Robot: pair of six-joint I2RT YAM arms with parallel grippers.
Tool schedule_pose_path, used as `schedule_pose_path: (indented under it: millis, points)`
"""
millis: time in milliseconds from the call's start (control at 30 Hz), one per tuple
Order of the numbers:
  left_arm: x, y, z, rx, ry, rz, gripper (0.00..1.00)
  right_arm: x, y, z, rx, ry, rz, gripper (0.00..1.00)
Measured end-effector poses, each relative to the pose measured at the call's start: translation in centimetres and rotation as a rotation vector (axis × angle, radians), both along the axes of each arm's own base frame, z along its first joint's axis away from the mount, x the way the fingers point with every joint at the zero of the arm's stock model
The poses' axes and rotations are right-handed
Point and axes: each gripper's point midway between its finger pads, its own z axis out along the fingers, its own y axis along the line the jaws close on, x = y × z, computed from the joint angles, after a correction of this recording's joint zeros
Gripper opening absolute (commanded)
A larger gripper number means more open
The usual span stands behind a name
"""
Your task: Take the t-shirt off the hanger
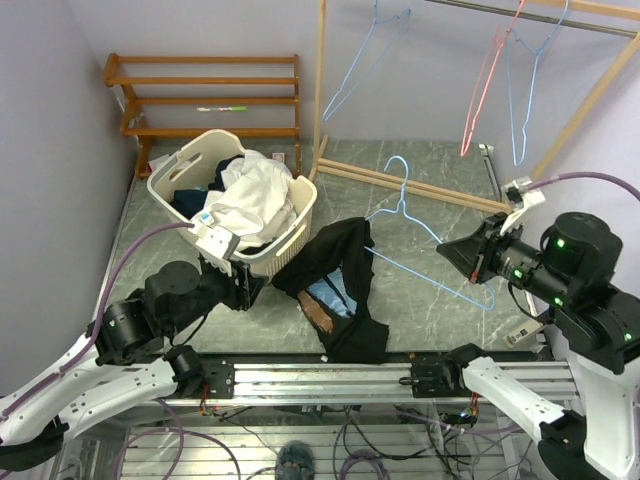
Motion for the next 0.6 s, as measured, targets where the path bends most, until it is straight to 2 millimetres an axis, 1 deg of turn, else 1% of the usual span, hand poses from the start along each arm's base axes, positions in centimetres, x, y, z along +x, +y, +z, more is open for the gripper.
schedule_pose_path:
  millis: [67, 167, 233, 300, 400, 467, 533, 600]
  points:
    - [0.0, 0.0, 0.0, 0.001, 0.001, 0.000, 0.62, -0.6, -0.3, 1.0, 0.025, -0.034, -0.006, 0.00]
    - [0.0, 0.0, -0.1, 0.002, 0.001, 0.000, 0.62, -1.5, -1.0, 1.9, 0.047, -0.067, -0.033, 0.00]
    - [0.0, 0.0, -0.1, 0.002, 0.002, 0.000, 0.62, -1.9, -0.8, 2.0, 0.053, -0.072, -0.012, 0.00]
    - [0.0, 0.0, -0.2, 0.005, 0.003, 0.000, 0.62, -1.7, 0.1, 0.2, 0.039, -0.025, 0.038, 0.00]
    - [0.1, -0.1, -0.3, 0.009, 0.007, 0.000, 0.62, -0.5, 1.0, -5.0, -0.028, 0.139, 0.063, 0.00]
    - [0.1, -0.1, -0.4, 0.012, 0.008, 0.000, 0.62, 0.1, 1.2, -7.3, -0.067, 0.223, 0.062, 0.00]
    - [0.1, -0.1, -0.4, 0.015, 0.010, 0.000, 0.62, 0.3, 1.1, -8.1, -0.087, 0.255, 0.053, 0.00]
    - [0.1, -0.2, -0.5, 0.019, 0.013, 0.000, 0.64, 0.1, 0.9, -7.9, -0.087, 0.247, 0.050, 0.00]
